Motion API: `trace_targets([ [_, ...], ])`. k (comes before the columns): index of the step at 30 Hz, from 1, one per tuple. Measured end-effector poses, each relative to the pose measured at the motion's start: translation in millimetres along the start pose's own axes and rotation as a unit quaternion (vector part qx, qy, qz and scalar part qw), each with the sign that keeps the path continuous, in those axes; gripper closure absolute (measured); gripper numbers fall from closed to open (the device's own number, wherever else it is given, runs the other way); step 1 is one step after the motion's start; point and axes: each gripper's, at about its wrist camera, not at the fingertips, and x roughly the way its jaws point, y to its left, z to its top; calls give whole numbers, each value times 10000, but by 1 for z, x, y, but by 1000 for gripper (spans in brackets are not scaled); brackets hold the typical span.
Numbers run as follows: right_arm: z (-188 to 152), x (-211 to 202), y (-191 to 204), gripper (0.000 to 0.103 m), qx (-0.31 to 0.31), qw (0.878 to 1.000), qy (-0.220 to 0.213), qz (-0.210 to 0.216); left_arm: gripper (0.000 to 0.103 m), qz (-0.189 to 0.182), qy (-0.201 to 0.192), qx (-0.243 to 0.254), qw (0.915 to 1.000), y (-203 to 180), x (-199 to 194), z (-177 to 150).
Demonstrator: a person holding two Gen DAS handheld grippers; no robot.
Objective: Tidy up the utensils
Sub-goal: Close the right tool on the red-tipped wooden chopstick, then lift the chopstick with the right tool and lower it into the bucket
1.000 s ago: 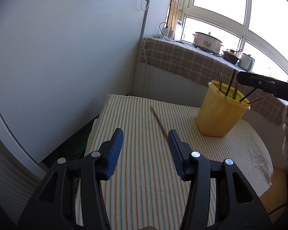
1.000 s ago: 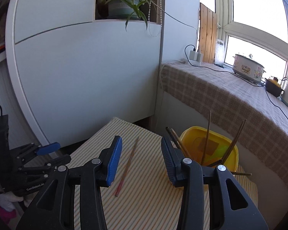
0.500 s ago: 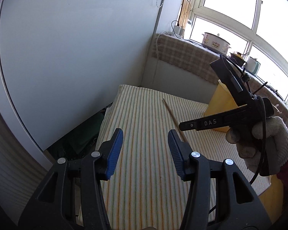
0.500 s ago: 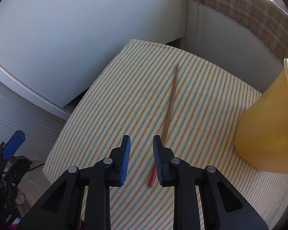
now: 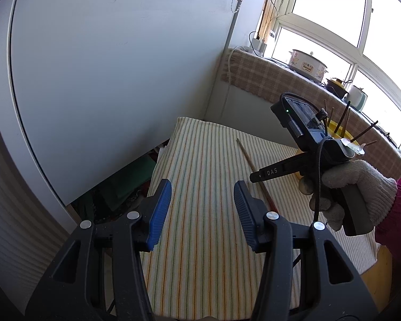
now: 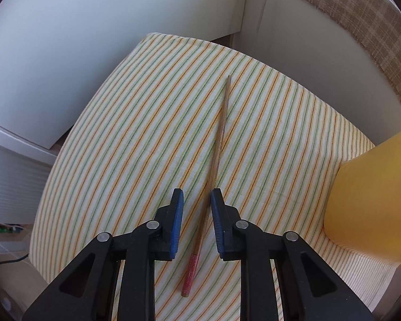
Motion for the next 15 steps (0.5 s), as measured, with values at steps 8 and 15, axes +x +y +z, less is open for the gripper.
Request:
trace_targets([
  [8,8,9,-2,96,-2,9999,119,-60,53,-44,26,-8,10000,-3,3,1],
  [15,-2,1,-3,98,-58,9999,-78,66,53,-92,23,16,10000,-7,6,3],
])
